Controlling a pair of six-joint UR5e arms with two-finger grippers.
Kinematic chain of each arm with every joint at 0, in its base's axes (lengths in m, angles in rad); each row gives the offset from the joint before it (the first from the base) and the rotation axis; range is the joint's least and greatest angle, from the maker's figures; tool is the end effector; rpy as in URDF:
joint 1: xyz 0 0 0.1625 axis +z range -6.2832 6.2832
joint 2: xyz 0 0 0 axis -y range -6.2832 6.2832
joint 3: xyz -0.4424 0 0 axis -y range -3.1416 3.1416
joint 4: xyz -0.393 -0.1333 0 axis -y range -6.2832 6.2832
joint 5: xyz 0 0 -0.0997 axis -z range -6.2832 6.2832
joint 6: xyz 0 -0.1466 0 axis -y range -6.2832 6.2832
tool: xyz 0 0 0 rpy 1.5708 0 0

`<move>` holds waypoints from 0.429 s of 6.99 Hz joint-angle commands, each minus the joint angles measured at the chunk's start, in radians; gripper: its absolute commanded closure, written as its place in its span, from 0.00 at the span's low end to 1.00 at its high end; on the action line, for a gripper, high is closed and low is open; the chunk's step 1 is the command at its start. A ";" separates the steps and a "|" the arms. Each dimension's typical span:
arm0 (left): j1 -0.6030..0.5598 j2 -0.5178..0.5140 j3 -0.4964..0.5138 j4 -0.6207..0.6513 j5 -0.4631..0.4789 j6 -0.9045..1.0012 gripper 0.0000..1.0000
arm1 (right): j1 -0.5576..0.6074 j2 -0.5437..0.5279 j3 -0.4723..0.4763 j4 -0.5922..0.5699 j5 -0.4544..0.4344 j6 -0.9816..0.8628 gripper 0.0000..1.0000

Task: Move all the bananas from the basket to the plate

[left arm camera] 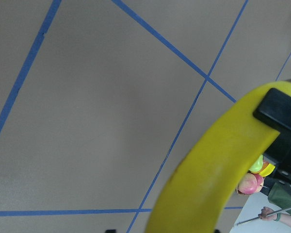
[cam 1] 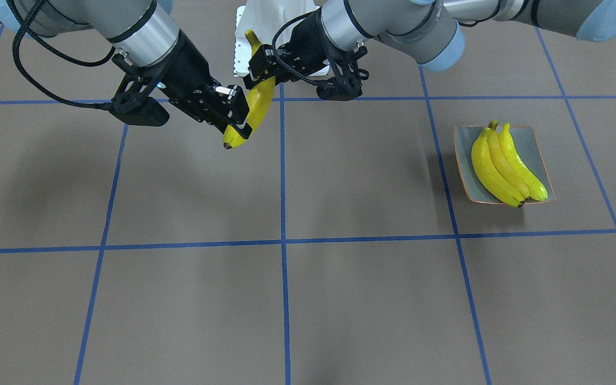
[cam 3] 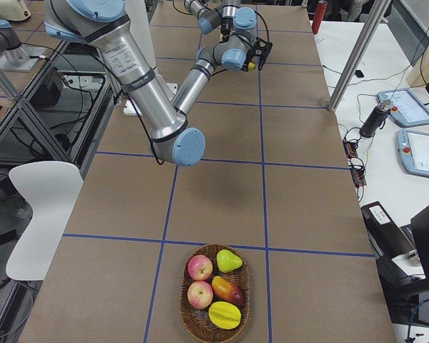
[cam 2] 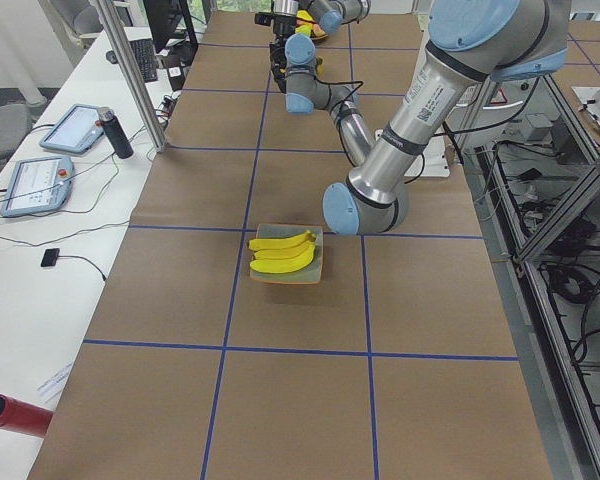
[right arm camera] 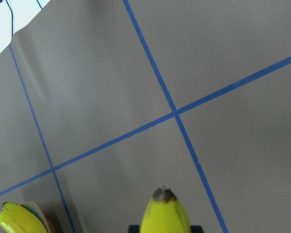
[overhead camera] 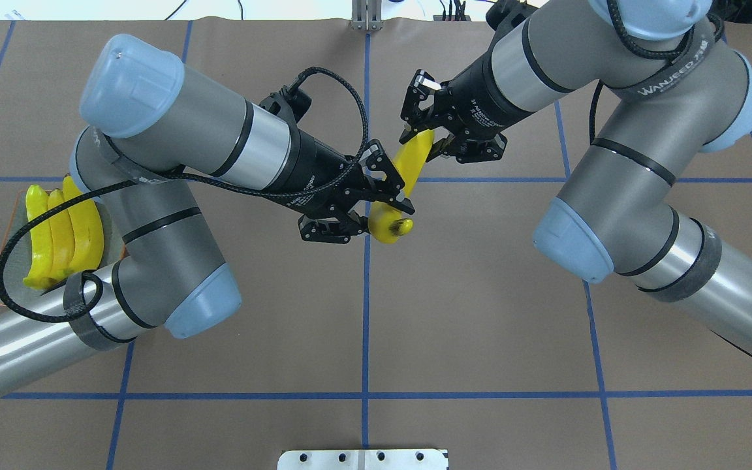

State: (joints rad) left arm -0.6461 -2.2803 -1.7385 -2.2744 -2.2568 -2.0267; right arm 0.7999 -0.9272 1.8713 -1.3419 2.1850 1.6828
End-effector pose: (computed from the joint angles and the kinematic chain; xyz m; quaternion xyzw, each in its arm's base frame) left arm 0.4961 -0.4248 0.0951 -0.1720 0.6887 -0.1433 0.6896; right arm -0.4144 -0.4967 0.1526 -0.0591 -0.5816 0.1994 0.7865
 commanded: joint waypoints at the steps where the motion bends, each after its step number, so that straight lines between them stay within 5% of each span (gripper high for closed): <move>1: 0.000 0.008 -0.006 0.001 -0.010 -0.003 1.00 | -0.001 0.001 -0.001 0.003 -0.002 0.003 0.58; 2: 0.000 0.009 -0.006 0.003 -0.015 -0.004 1.00 | -0.002 0.002 0.002 0.007 -0.004 0.005 0.01; 3: 0.000 0.010 -0.006 0.003 -0.026 -0.004 1.00 | -0.002 0.002 0.002 0.007 -0.004 0.005 0.00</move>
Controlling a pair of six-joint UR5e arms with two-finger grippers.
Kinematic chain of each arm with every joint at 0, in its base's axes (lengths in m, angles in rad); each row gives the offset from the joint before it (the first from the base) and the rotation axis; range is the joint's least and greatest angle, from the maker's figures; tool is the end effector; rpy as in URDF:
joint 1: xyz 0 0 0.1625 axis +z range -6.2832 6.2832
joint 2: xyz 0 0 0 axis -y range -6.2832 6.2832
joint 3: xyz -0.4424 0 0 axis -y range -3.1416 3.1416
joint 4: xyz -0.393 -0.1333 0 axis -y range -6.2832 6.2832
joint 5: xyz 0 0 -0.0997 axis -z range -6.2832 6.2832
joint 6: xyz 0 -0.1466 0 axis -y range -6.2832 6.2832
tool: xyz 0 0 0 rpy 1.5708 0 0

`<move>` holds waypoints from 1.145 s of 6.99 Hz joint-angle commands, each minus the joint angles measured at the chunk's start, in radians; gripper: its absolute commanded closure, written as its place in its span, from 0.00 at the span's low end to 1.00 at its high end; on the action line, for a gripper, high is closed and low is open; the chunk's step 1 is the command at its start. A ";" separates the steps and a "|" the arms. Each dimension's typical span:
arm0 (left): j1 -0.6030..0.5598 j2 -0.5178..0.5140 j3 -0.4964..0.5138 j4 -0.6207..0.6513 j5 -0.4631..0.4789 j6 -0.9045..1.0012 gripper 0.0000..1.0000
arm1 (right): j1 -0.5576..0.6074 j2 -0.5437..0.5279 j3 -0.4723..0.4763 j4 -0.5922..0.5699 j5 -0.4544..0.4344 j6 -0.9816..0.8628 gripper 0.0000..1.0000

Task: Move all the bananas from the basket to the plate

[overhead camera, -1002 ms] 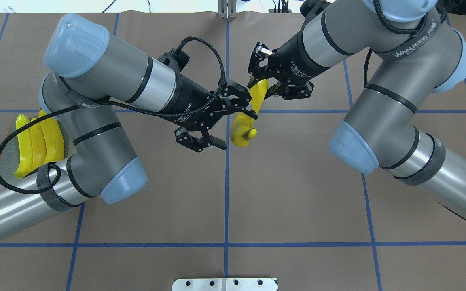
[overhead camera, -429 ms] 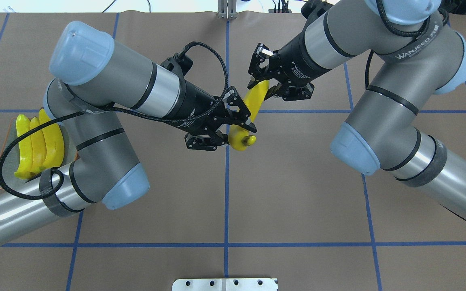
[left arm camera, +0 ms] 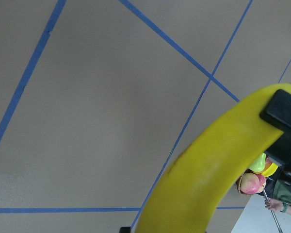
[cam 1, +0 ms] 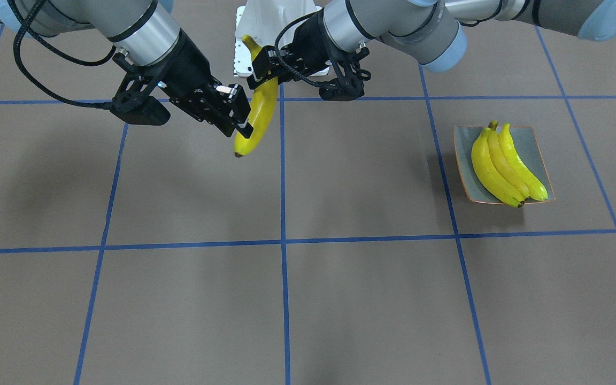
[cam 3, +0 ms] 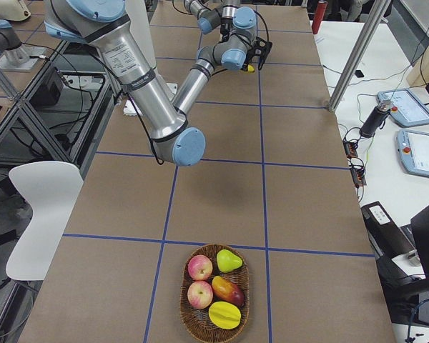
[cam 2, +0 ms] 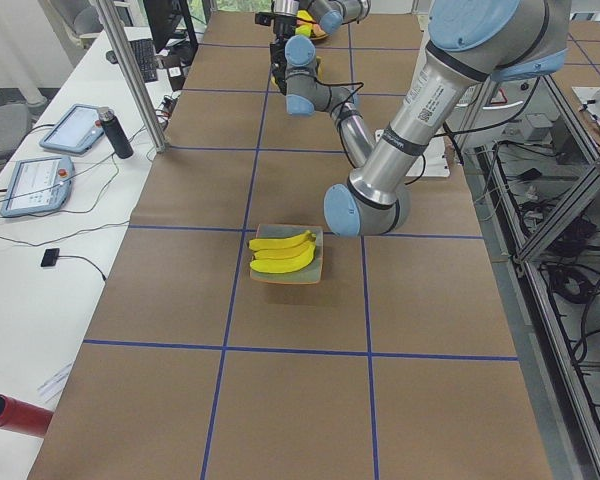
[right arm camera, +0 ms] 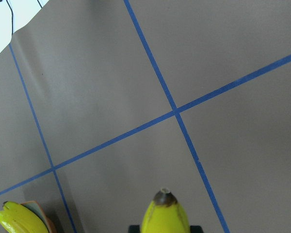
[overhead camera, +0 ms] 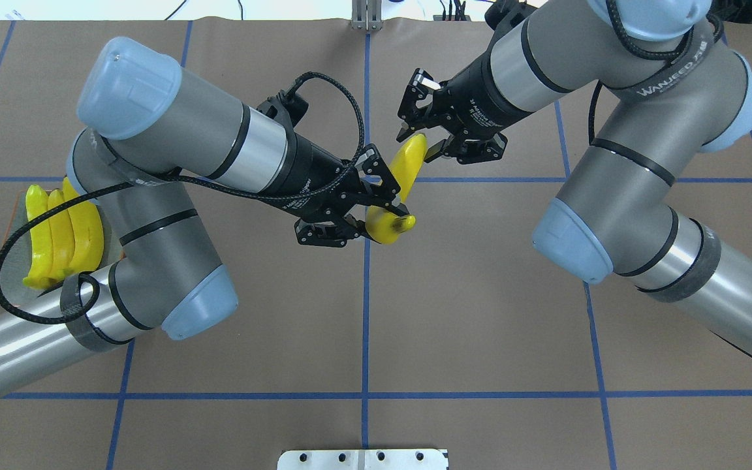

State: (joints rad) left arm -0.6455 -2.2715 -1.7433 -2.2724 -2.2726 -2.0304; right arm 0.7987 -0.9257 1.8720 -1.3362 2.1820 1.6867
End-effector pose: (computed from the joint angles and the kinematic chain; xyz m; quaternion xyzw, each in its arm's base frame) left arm 0.4954 -0.4215 0.0993 -0.1798 0.6850 -0.1405 0.6919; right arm -0.4146 -0.4962 0.1506 -0.0577 -0.5840 0.1995 0.7848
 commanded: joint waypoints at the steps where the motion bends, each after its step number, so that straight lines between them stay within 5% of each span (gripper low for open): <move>1: -0.002 0.003 -0.001 0.001 -0.012 -0.001 1.00 | -0.001 0.002 0.001 0.002 -0.002 0.002 0.00; 5: -0.016 0.079 -0.036 0.010 0.022 -0.010 1.00 | 0.020 -0.008 0.001 0.002 -0.002 -0.001 0.00; 8: -0.037 0.362 -0.197 0.010 0.168 -0.008 1.00 | 0.092 -0.088 0.021 -0.001 -0.024 -0.014 0.00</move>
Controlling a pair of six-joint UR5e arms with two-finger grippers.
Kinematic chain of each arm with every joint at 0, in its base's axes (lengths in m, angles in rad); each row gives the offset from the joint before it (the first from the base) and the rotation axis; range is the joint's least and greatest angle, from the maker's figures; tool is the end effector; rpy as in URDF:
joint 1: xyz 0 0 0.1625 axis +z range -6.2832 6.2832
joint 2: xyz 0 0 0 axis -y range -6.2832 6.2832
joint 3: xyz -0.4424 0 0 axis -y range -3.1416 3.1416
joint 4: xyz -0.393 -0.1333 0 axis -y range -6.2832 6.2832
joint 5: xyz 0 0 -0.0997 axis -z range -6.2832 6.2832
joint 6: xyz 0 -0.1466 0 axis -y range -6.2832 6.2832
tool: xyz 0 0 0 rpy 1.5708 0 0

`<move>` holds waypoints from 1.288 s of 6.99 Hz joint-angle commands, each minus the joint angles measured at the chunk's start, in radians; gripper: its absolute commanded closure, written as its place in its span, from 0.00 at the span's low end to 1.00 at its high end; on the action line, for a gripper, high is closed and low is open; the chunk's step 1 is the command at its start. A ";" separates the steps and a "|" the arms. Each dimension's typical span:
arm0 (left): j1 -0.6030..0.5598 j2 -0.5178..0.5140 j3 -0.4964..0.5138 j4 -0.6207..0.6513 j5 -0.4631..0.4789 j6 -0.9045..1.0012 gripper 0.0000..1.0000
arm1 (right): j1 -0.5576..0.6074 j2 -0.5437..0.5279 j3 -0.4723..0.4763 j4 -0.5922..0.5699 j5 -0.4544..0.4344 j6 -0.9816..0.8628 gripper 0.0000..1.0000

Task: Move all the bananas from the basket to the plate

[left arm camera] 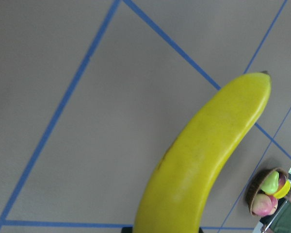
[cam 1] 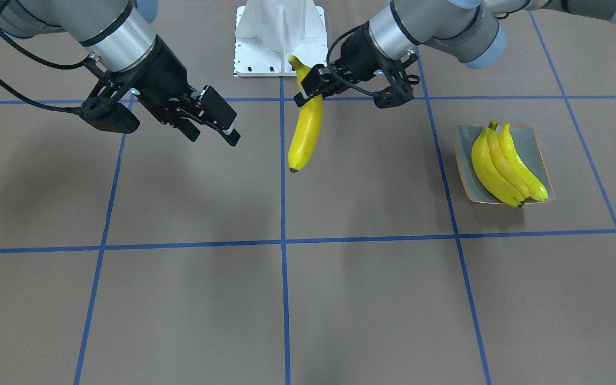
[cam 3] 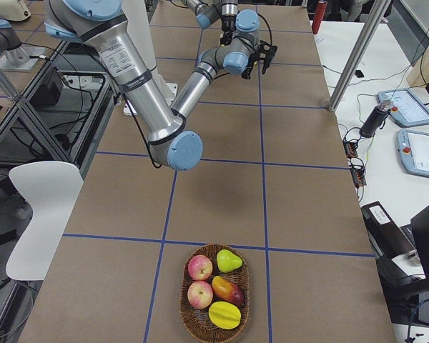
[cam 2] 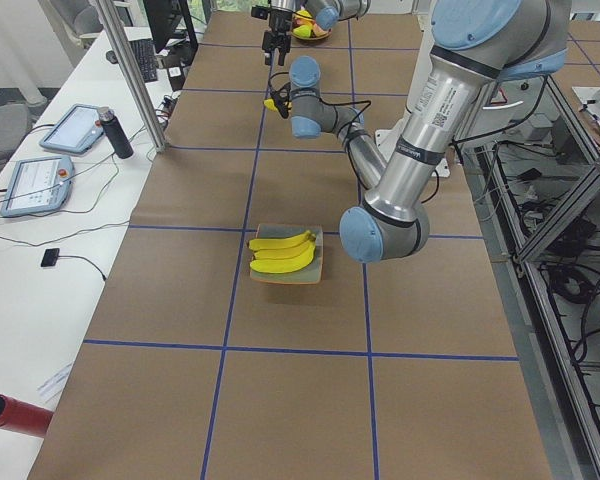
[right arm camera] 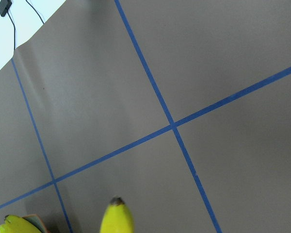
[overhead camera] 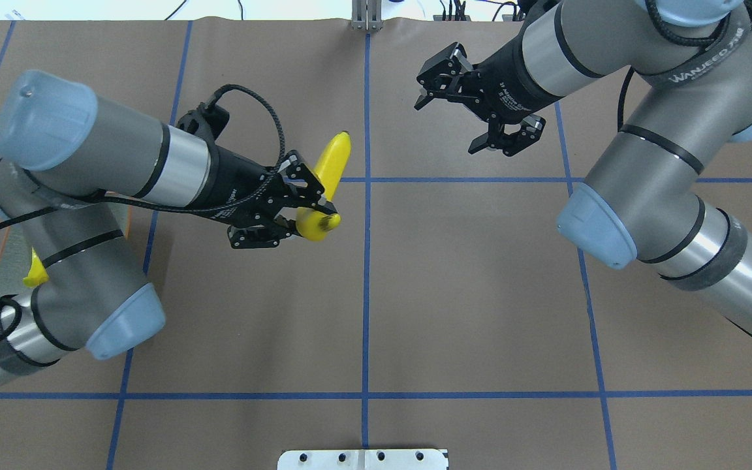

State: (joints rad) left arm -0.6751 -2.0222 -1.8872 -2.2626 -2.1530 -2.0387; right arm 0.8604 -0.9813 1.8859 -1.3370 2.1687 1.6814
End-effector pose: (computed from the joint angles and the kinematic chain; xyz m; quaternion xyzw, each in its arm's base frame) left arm 0.4421 -0.4214 0.2021 -0.1467 0.6574 -0.2252 0.7040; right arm -0.3793 -0.5188 0.1815 -0.0423 -0.5701 0.2353 0.7860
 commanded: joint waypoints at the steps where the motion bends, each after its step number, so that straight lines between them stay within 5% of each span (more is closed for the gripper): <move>1: -0.047 0.187 -0.087 -0.003 0.048 0.002 1.00 | 0.044 -0.048 0.004 -0.001 -0.018 -0.014 0.00; 5: -0.246 0.452 -0.121 -0.012 0.033 0.017 1.00 | 0.071 -0.109 -0.001 -0.004 -0.026 -0.115 0.00; 9: -0.244 0.462 -0.024 -0.026 0.045 0.024 1.00 | 0.074 -0.122 -0.002 -0.002 -0.023 -0.120 0.00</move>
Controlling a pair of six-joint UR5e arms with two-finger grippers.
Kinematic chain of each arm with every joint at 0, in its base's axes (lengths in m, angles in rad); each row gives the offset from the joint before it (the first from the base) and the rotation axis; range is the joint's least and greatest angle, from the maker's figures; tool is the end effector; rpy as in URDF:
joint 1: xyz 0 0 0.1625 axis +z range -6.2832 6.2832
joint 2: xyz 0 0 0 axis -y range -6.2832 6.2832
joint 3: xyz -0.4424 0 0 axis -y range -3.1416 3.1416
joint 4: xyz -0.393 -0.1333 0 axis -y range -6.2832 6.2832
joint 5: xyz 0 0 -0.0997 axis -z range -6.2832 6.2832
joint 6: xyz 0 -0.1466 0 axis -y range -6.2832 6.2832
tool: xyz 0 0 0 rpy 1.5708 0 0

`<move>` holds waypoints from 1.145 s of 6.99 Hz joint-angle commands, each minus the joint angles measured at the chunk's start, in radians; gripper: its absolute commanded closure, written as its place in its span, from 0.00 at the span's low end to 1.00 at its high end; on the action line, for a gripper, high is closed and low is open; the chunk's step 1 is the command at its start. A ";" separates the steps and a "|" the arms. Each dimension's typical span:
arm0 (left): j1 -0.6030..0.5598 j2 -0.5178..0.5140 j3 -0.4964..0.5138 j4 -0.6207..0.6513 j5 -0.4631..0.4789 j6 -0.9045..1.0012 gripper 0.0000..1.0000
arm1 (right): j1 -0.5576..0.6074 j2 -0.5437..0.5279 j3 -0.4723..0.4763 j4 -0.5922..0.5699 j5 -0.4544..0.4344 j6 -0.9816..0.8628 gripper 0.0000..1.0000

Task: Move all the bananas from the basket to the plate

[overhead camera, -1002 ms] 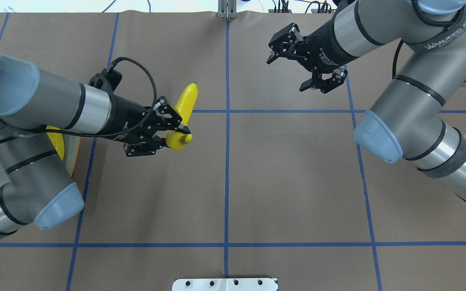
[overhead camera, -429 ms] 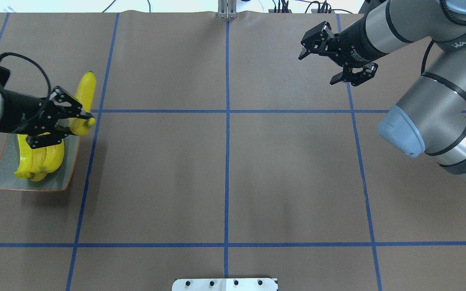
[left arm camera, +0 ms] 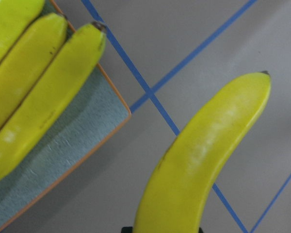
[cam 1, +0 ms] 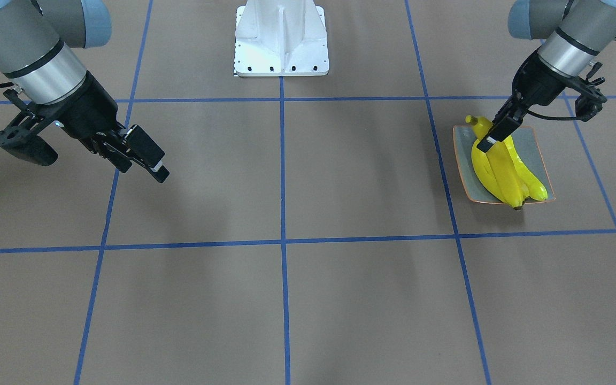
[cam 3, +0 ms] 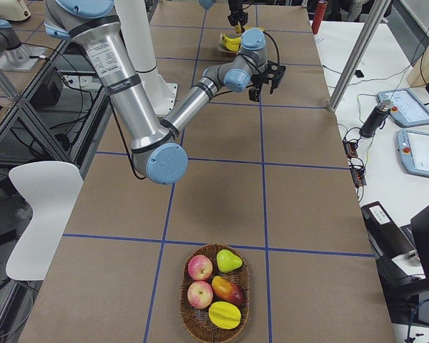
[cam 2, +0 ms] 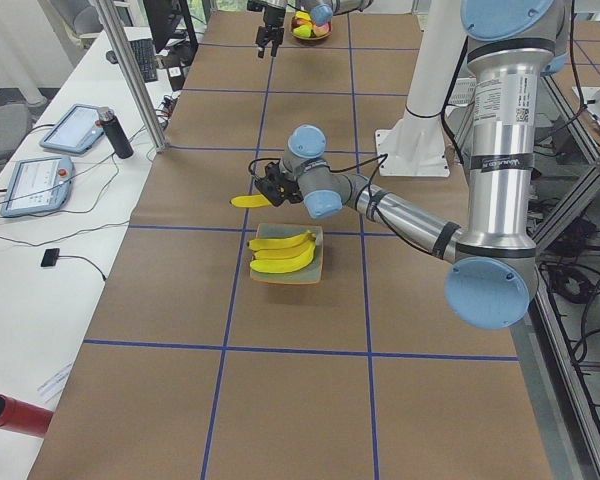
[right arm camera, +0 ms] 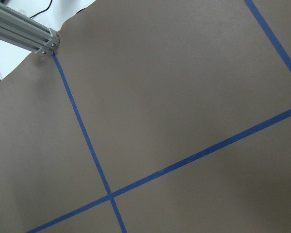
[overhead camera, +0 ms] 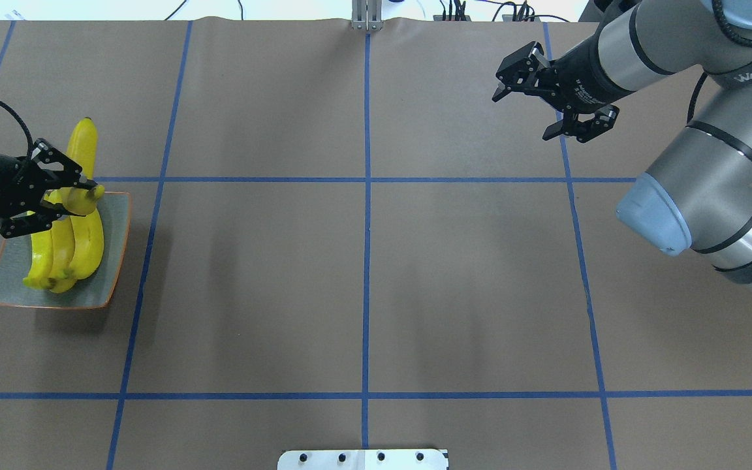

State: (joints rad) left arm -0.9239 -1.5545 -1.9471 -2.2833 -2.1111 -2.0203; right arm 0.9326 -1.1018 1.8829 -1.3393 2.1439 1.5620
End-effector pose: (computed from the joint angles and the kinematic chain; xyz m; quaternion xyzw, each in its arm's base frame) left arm 0.2664 -0.4488 0.4389 -0.1073 0.5325 -0.4198 0.7271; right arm -0.3359 -0.5431 0.2611 -0.0093 -0.5267 0.2511 0.8121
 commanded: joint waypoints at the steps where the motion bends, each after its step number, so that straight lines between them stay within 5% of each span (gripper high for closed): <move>1: 0.007 -0.006 0.051 -0.005 0.003 0.006 1.00 | 0.000 -0.010 0.001 0.002 0.002 0.000 0.00; 5: 0.011 0.010 0.103 -0.050 -0.013 0.156 1.00 | 0.000 -0.010 0.002 0.002 0.002 0.001 0.00; 8: -0.085 0.115 0.085 -0.113 -0.228 0.474 1.00 | 0.000 -0.012 0.002 0.002 0.002 0.001 0.00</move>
State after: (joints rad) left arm -0.9501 -1.4806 -1.8587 -2.3672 -2.2509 -1.6843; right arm 0.9327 -1.1130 1.8858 -1.3376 2.1460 1.5631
